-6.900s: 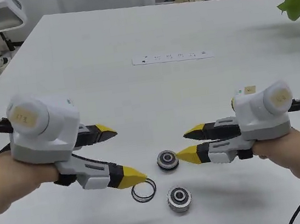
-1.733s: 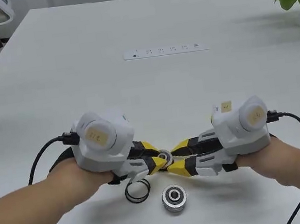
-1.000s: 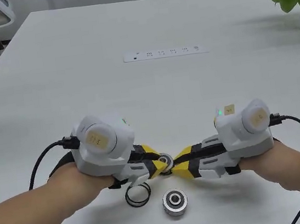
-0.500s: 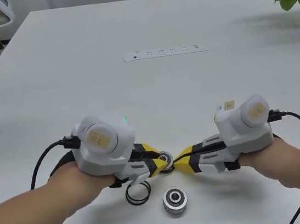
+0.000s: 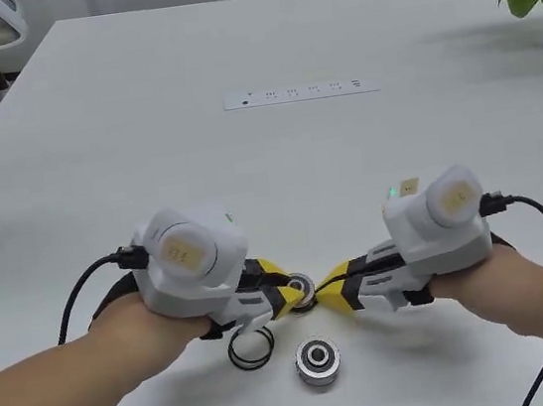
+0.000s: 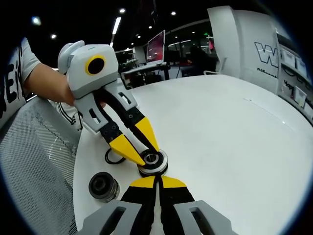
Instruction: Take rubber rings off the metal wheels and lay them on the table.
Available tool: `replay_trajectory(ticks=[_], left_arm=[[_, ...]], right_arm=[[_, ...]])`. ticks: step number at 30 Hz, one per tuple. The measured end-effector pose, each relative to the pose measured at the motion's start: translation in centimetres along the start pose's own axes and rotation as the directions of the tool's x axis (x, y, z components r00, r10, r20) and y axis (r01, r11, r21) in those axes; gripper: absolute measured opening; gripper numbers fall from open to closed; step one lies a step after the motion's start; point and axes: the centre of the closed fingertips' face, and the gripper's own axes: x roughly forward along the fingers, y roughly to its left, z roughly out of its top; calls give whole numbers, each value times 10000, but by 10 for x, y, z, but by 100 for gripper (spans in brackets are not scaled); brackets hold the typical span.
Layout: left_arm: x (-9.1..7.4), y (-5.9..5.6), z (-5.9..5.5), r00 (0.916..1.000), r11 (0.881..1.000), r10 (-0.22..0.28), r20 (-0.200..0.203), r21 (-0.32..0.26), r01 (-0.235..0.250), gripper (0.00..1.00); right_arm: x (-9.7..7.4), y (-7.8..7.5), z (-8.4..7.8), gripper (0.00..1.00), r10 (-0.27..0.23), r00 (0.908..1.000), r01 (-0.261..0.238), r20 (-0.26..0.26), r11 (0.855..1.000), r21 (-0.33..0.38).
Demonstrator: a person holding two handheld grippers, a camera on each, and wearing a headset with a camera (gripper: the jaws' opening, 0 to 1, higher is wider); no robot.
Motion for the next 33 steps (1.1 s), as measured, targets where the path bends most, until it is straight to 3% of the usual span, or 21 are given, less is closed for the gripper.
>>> replay_trajectory(ticks=[10, 21, 26, 33], left_arm=[[0, 0, 0, 10000, 10000, 43, -56, 83, -43, 7], [0, 0, 0, 10000, 10000, 63, -11, -9, -63, 7], [0, 0, 0, 10000, 10000, 81, -26, -18, -81, 7], [0, 0, 0, 9999, 9999, 108, -24, -43, -108, 7]], right_arm=[[-2, 0, 1, 0, -157, 9998, 157, -105, 9998, 78], [1, 0, -2, 0, -547, 9974, 500, -460, 9939, -980], [1, -3, -3, 0, -394, 9989, 381, -241, 9980, -500], [0, -2, -3, 1, -360, 9992, 349, -184, 9978, -562]])
